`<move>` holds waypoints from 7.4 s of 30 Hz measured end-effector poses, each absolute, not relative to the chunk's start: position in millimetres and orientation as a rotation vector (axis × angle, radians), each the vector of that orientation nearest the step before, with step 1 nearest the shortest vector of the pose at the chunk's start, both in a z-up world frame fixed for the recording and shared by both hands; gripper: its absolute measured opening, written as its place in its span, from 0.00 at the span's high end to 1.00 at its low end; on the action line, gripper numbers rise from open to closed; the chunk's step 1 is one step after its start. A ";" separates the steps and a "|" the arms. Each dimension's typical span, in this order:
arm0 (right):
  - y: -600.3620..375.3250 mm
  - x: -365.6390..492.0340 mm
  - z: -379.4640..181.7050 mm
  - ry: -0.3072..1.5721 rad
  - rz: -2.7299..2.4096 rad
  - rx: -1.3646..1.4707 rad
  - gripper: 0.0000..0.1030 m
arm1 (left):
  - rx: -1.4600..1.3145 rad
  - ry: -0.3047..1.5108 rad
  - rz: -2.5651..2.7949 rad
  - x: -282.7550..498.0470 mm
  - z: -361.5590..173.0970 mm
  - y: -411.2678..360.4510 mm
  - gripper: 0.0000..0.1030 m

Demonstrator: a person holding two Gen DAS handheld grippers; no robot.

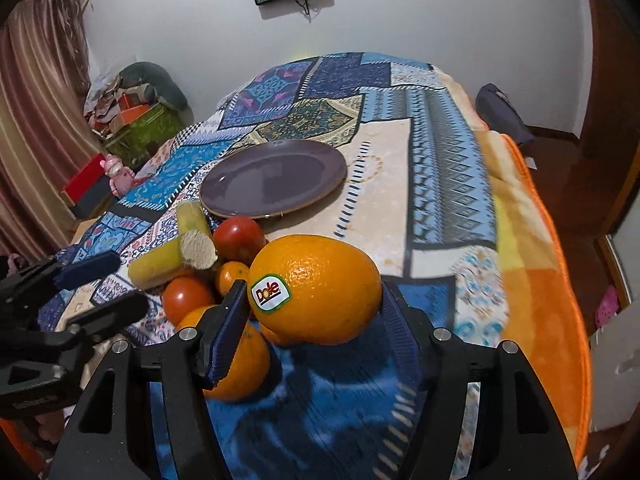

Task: Organize fruits
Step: 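Grasp the large Dole-sticker orange with the right tool while the left tool grasps another large orange, then carry both held oranges up and over the dark plate, then lower both oranges onto the dark plate and open both tools, then move both tools back toward the red tomatoes, then grasp a red tomato with the right tool while the left tool grasps another tomato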

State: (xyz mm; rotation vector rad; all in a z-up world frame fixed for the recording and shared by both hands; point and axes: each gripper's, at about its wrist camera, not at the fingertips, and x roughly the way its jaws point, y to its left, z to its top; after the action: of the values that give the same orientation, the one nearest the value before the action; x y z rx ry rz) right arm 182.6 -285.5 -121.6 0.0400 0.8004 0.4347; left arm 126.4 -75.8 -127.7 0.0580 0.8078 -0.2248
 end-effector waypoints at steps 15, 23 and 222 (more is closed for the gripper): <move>-306.4 164.3 -121.4 0.781 0.412 0.046 0.39 | 0.022 0.955 -0.335 130.0 -158.3 -116.2 0.40; -313.4 162.3 -123.4 0.784 0.409 0.068 0.39 | 0.088 0.951 -0.317 139.6 -162.6 -131.4 0.37; -168.7 199.4 -162.1 1.007 0.621 -0.094 0.53 | -0.030 0.923 -0.188 145.7 -131.2 15.7 0.27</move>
State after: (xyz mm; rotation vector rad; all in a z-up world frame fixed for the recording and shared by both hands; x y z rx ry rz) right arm 199.4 -168.7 -162.1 -0.0936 1.0073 0.6210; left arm 145.7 15.7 -131.2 -0.0304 0.9233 -0.1877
